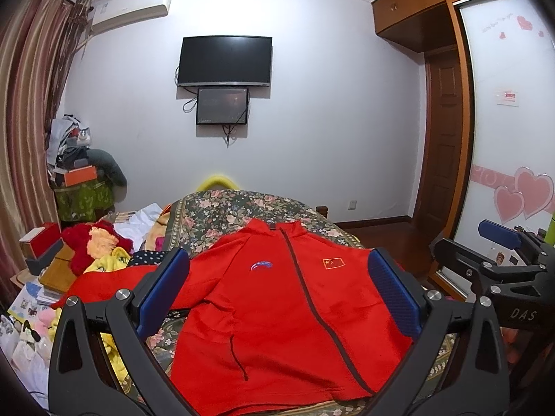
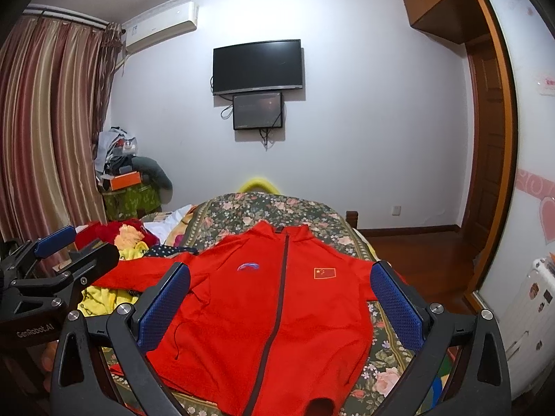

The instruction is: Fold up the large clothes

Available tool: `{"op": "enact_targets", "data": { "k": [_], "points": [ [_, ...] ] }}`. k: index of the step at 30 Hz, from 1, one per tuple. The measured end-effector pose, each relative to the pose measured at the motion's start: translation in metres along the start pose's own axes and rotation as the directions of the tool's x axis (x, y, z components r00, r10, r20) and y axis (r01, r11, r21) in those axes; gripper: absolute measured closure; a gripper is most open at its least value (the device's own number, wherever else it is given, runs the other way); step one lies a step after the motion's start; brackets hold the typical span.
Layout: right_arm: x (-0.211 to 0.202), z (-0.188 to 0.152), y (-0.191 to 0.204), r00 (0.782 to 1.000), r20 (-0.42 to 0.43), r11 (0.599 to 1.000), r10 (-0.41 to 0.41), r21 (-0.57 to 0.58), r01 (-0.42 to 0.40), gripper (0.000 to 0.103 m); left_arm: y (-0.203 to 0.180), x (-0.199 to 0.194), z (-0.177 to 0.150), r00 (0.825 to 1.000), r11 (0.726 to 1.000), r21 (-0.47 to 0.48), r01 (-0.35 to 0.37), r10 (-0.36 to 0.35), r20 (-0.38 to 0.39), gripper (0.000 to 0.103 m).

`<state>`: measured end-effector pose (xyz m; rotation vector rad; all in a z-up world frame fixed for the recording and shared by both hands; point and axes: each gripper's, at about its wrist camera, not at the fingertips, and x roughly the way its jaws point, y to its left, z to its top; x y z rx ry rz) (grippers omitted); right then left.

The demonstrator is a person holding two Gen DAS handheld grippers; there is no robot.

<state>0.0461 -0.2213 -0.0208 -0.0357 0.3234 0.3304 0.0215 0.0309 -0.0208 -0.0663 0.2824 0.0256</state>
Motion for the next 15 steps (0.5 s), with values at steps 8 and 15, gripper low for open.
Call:
{"op": "enact_targets", "data": {
  "k": [8,15],
  "points": [
    [0.049,0.003,0.016,0.998,-0.052,1.0,0.021,-0.017,-0.022,0.0,0.034,0.032,-0.001,0.999,0.999,-0.034,-0.03,0.029,-0.014,0.0],
    [0.112,0.006,0.034,0.993,-0.111,0.998,0.029,-0.049,-0.035,0.0,0.084,0.071,-0.003,0.991,0.993,-0.037,-0.11,0.107,-0.08,0.0]
  ]
}}
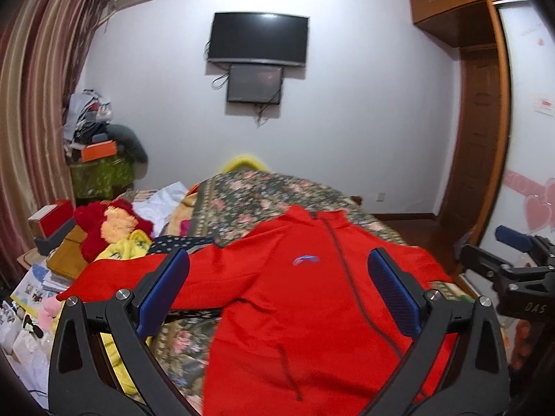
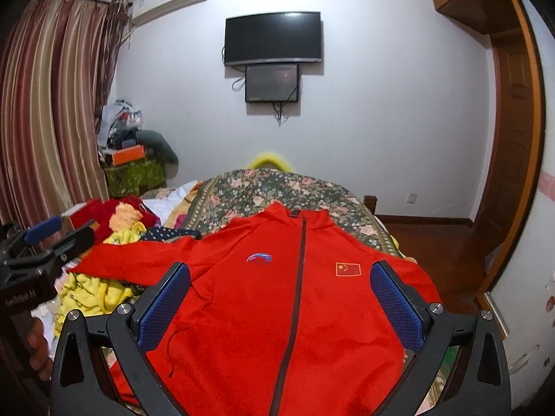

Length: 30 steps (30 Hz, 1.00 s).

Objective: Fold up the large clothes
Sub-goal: 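Grasp the red jacket sleeve with the left gripper and lift it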

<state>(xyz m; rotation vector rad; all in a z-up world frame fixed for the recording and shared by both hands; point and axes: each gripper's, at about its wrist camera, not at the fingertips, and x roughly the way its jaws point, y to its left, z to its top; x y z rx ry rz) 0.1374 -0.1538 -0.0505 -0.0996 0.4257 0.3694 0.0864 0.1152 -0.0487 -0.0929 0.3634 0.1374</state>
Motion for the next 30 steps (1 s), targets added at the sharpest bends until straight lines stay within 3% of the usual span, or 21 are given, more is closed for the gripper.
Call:
{"op": "enact_targets", "data": {
  "k": [3,9,14,17,22,26,30],
  "points": [
    [0.033,0.004,0.008,0.999,-0.037,1.0,0.007,-0.016,-0.007,0.0,0.028,0.028,-0.002,1.0,0.999,-0.031,-0.017,0.017,-0.011,0.0],
    [0.11,0.005,0.021,0.989,-0.148,0.997,0.026,-0.071,-0.036,0.0,0.091,0.085,-0.027,0.989,0.995,-0.052,-0.088,0.081,-0.123,0.0],
    [0.169,-0.006,0.028,0.971,-0.24,0.991,-0.002,-0.131,-0.03,0.0,0.162,0.134,-0.069,0.957,0.982,-0.107,-0.154,0.122,-0.263,0.0],
    [0.192,-0.017,0.026,0.96,-0.28,0.991,-0.004,-0.128,-0.033,0.0,0.212,0.156,-0.095,0.934,0.964,-0.19,-0.186,0.113,-0.339,0.0],
    [0.216,-0.037,0.025,0.943,-0.332,0.991,-0.018,-0.128,-0.026,0.0,0.288,0.177,-0.128,0.914,0.9,-0.381,-0.213,0.045,-0.404,0.0],
    [0.226,-0.046,0.023,0.934,-0.356,0.992,-0.02,-0.12,-0.025,0.0,0.332,0.185,-0.143,0.916,0.839,-0.504,-0.207,-0.015,-0.401,0.003],
    [0.231,-0.05,0.024,0.929,-0.371,0.993,-0.016,-0.111,-0.027,0.0,0.364,0.199,-0.158,0.918,0.762,-0.621,-0.183,-0.094,-0.386,0.016]
  ]
}}
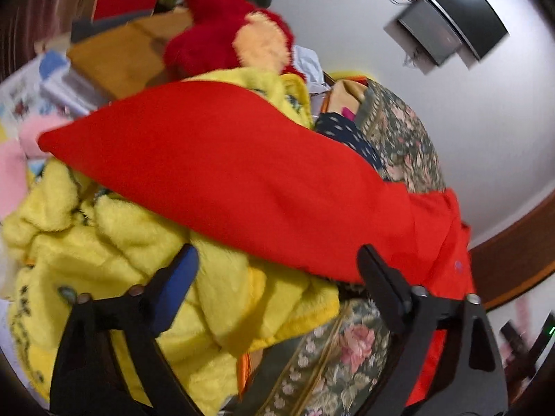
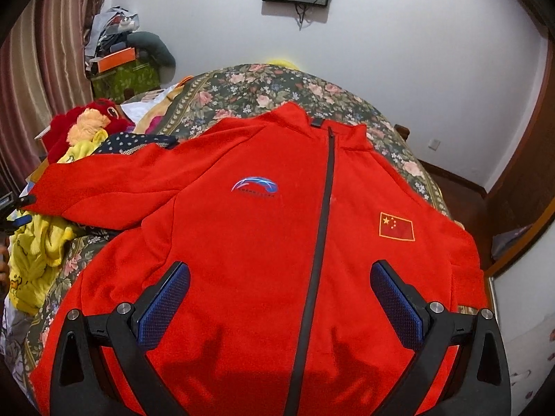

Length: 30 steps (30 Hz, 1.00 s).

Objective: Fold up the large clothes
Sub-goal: 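Grasp the red jacket sleeve with the left gripper and lift it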

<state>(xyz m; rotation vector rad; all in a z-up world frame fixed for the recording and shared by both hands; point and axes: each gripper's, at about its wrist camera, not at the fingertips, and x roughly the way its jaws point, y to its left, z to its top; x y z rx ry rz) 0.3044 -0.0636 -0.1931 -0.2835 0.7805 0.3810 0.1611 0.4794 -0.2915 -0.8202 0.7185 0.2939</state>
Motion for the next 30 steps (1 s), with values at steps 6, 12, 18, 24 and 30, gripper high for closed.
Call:
{"op": "enact_targets", "data": {
  "k": [6,12,18,24,30],
  "points": [
    [-0.004,-0.001,0.0,1.0,0.003,1.0,-0.003,-0.008,0.003,0.0,0.024,0.019,0.021,0.997,0.995,-0.063,-0.073,0.074,0.024,0.042],
    [-0.023,0.003,-0.007,0.999,0.038,0.999,-0.029,-0.032,0.03,0.0,0.022,0.016,0.04,0.985,0.985,-0.056,-0.162,0.165,0.054,0.07],
    [-0.048,0.005,-0.027,0.996,0.079,0.999,-0.036,-0.016,0.037,0.0,-0.021,-0.014,0.063,0.933,0.94,0.072,-0.334,0.319,0.167,0.096],
    [-0.065,0.008,-0.049,0.994,0.108,1.0,-0.019,0.005,0.018,0.0,-0.111,-0.047,0.092,0.894,0.891,0.227,-0.393,0.314,0.319,0.101],
    [-0.073,0.02,-0.075,0.991,0.13,0.999,0.039,0.014,-0.041,0.0,-0.252,-0.062,0.098,0.884,0.834,0.413,-0.365,0.173,0.434,0.101]
  ]
}}
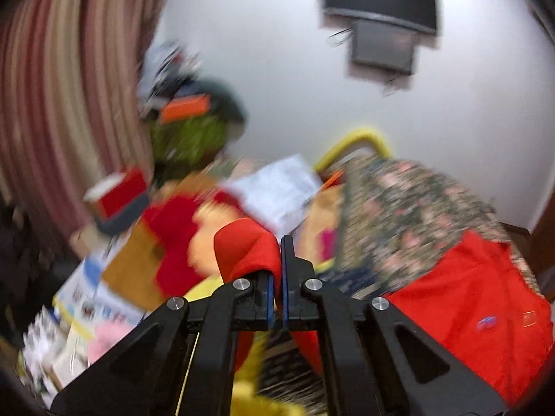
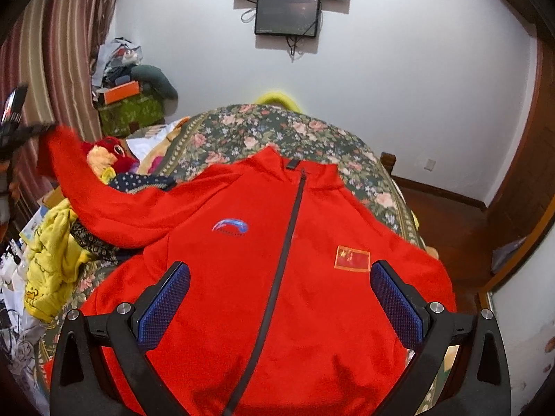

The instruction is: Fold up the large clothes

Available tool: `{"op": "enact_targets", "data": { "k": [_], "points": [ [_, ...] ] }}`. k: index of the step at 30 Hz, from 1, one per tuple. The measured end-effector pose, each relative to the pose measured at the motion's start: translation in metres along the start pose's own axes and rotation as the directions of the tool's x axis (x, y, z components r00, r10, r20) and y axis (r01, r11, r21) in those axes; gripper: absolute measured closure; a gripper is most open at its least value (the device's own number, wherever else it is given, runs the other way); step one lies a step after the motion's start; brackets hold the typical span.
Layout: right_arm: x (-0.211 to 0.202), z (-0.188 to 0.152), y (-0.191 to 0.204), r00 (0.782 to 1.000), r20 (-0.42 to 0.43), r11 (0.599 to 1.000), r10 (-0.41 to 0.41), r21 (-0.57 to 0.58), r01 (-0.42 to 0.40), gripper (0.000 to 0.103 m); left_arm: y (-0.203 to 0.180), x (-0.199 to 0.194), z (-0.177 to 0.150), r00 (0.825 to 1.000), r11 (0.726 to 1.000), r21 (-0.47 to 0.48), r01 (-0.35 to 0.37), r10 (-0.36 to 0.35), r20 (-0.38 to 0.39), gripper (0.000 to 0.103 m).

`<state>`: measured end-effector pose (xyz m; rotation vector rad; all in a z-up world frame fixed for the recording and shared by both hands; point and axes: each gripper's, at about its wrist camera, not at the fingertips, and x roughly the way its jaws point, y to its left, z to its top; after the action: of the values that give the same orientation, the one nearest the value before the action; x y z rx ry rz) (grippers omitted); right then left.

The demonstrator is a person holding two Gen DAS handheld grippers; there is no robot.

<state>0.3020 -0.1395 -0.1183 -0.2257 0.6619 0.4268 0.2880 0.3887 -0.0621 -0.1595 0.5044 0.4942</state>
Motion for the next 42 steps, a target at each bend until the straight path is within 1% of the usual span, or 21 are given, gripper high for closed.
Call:
{"op": "enact_targets", "data": {
  "k": [2,5,8,10,13,15,18,19,21,22,24,26,30,31,33,34,35,36,37,39,42],
  "points": [
    [0.0,0.006,-0.008,1.0,0.008,1.0,0.009,-0.002,-0.009,0.0,-0.043,-0.01,0.023,0.998,0.998,0.047,0.041,-0.044,0.048,0.101],
    [0.001,0.014,-0.024,0.999,0.017,0.999,0.047,0.006,-0.047,0.0,-0.108,-0.019,0.045,0.988,0.988,0.095,0.119,-0.127,0.085,0.101],
    [0.007,0.019,-0.042,0.996,0.001,0.995,0.092,0.032,-0.092,0.0,-0.176,-0.023,0.051,0.976,0.971,0.179,0.156,-0.18,0.124,0.101],
    [0.012,0.022,-0.057,0.993,-0.011,0.992,0.116,0.058,-0.115,0.0,-0.217,-0.022,0.048,0.968,0.954,0.225,0.196,-0.225,0.114,0.101],
    [0.019,0.025,-0.082,0.987,-0.031,0.982,0.156,0.11,-0.152,0.0,-0.278,-0.012,0.027,0.951,0.918,0.284,0.277,-0.305,0.056,0.101],
    [0.023,0.025,-0.1,0.983,-0.041,0.974,0.177,0.151,-0.169,0.0,-0.314,-0.002,0.004,0.939,0.889,0.321,0.327,-0.345,-0.001,0.101],
    [0.029,0.019,-0.13,0.979,-0.064,0.962,0.193,0.211,-0.176,0.0,-0.361,0.017,-0.043,0.911,0.837,0.361,0.411,-0.392,-0.128,0.101],
    [0.031,0.017,-0.136,0.979,-0.069,0.959,0.192,0.224,-0.172,0.0,-0.376,0.024,-0.059,0.899,0.819,0.372,0.437,-0.402,-0.173,0.101],
    [0.037,0.01,-0.152,0.977,-0.097,0.953,0.192,0.256,-0.162,0.0,-0.397,0.036,-0.092,0.867,0.78,0.38,0.496,-0.422,-0.265,0.101],
    [0.041,0.007,-0.158,0.975,-0.114,0.952,0.19,0.264,-0.155,0.0,-0.407,0.041,-0.111,0.84,0.756,0.376,0.536,-0.437,-0.32,0.101],
    [0.047,-0.001,-0.166,0.971,-0.145,0.953,0.188,0.264,-0.145,0.0,-0.425,0.046,-0.139,0.809,0.724,0.377,0.577,-0.442,-0.387,0.101],
    [0.053,-0.008,-0.169,0.972,-0.165,0.958,0.168,0.259,-0.121,0.0,-0.44,0.045,-0.162,0.781,0.692,0.385,0.61,-0.444,-0.439,0.101],
    [0.062,-0.017,-0.168,0.968,-0.194,0.961,0.162,0.254,-0.109,0.0,-0.451,0.036,-0.191,0.739,0.638,0.404,0.656,-0.433,-0.516,0.1],
    [0.064,-0.017,-0.167,0.967,-0.193,0.96,0.166,0.256,-0.113,0.0,-0.451,0.032,-0.196,0.722,0.623,0.399,0.672,-0.433,-0.539,0.094],
    [0.065,-0.015,-0.163,0.966,-0.192,0.96,0.172,0.254,-0.12,0.0,-0.445,0.026,-0.198,0.699,0.605,0.389,0.695,-0.441,-0.563,0.084],
    [0.067,-0.013,-0.16,0.966,-0.191,0.961,0.173,0.25,-0.122,0.0,-0.44,0.021,-0.197,0.693,0.6,0.386,0.701,-0.444,-0.568,0.072],
    [0.068,-0.011,-0.156,0.967,-0.19,0.962,0.172,0.244,-0.123,0.0,-0.434,0.017,-0.196,0.692,0.599,0.385,0.702,-0.448,-0.566,0.054],
    [0.068,-0.008,-0.152,0.967,-0.19,0.963,0.172,0.238,-0.125,0.0,-0.426,0.013,-0.194,0.696,0.602,0.385,0.699,-0.452,-0.558,0.044],
    [0.069,-0.004,-0.147,0.966,-0.188,0.964,0.175,0.231,-0.13,0.0,-0.417,0.008,-0.19,0.704,0.61,0.386,0.693,-0.454,-0.546,0.03],
    [0.071,0.002,-0.137,0.965,-0.186,0.966,0.183,0.215,-0.142,0.0,-0.396,0.004,-0.178,0.722,0.628,0.384,0.677,-0.463,-0.515,0.025],
    [0.078,0.011,-0.118,0.964,-0.187,0.971,0.191,0.181,-0.157,0.0,-0.358,0.007,-0.16,0.744,0.676,0.353,0.647,-0.459,-0.485,0.018]
  ]
}}
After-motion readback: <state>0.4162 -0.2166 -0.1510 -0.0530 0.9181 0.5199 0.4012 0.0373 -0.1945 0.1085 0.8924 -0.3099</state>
